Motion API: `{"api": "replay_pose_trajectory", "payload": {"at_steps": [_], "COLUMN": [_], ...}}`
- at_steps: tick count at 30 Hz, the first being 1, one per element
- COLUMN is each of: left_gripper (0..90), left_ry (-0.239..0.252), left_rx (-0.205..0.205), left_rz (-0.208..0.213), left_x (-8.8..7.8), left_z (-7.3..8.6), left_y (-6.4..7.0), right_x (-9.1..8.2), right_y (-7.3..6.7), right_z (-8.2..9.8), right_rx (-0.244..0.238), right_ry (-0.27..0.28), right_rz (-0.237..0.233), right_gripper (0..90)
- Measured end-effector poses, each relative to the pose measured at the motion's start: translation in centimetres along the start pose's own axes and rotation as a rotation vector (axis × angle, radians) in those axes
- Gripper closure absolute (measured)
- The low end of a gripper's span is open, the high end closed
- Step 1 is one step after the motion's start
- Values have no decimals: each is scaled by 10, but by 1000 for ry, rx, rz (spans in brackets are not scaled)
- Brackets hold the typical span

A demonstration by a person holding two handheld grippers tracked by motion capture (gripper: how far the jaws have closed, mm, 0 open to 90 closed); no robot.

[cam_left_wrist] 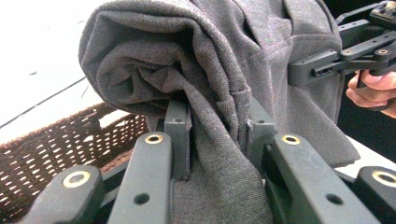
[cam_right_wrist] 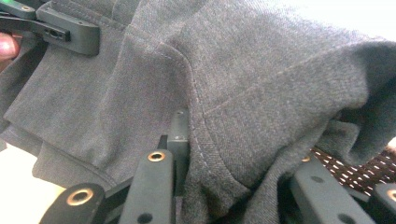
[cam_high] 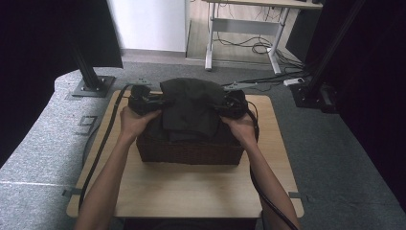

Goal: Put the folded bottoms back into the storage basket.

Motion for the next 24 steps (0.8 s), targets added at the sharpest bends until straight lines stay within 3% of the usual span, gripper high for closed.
{"api": "replay_pose_trajectory", "payload": {"at_steps": [10, 15, 24], "left_gripper": [695, 695, 695], "left_ry": [-65, -117, -215], "left_rx": [-41, -72, -65], "left_rz": [-2, -11, -38], "left_x": [22, 23, 31], "left_z": [30, 46, 62], "left_y": [-17, -25, -31], "right_x": [34, 54, 78], "right_y": [19, 19, 17], "right_z": [16, 29, 45], "right_rx": [35, 62, 92], "right_ry": [-45, -83, -144], "right_rz": [20, 17, 33], "right_gripper": [668, 668, 666]}}
Point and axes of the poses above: each handheld gripper's, and its own axes: x roughly forward along the jaws, z roughly out of its underside, y roughly to its right, the point moved 3 cm from there along x, roughly forward along the jaws, and after that the axes turned 15 degrees about x, right-handed, at the moved point
